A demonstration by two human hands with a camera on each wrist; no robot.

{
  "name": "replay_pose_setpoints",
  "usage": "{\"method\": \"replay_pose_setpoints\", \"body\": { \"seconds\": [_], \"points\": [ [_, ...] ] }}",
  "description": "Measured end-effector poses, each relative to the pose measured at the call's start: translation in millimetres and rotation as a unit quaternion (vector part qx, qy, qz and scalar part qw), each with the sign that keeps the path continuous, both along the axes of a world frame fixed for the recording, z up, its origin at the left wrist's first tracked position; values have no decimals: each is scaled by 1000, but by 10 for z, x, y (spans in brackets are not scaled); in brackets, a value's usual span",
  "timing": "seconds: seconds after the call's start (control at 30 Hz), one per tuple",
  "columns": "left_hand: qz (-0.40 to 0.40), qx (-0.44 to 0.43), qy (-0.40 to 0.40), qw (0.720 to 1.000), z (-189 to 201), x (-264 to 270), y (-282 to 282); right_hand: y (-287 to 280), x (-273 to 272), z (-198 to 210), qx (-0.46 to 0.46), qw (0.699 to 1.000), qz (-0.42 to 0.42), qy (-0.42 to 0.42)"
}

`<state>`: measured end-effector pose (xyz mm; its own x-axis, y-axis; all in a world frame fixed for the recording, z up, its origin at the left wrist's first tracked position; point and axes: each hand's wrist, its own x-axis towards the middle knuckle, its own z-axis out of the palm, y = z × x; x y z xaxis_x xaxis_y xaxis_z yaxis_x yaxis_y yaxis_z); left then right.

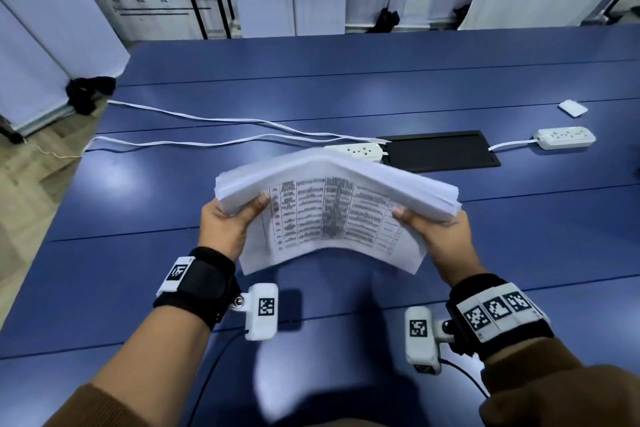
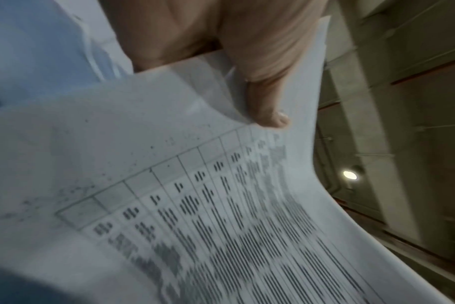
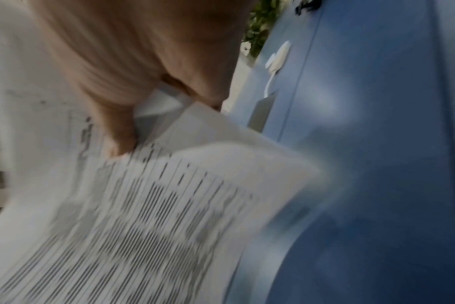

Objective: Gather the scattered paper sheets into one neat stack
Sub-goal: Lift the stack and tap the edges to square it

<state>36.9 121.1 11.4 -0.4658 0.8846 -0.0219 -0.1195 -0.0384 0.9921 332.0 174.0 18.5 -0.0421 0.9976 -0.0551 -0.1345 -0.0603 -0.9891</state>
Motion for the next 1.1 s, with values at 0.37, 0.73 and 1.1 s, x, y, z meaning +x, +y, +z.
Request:
{"method": "replay_pose_setpoints", "body": {
  "seconds": [0.37, 0.73, 1.1],
  "points": [
    [22, 8, -7, 1000, -35, 284, -307, -407, -238, -127, 9, 996, -92, -1],
    [-144, -103, -69, 982, -416, -241, -231, -241, 185, -222, -85, 993, 77, 24],
    [-152, -85, -81, 981, -370, -494, -309, -196, 300, -174, -58, 989, 133, -19]
  ]
}}
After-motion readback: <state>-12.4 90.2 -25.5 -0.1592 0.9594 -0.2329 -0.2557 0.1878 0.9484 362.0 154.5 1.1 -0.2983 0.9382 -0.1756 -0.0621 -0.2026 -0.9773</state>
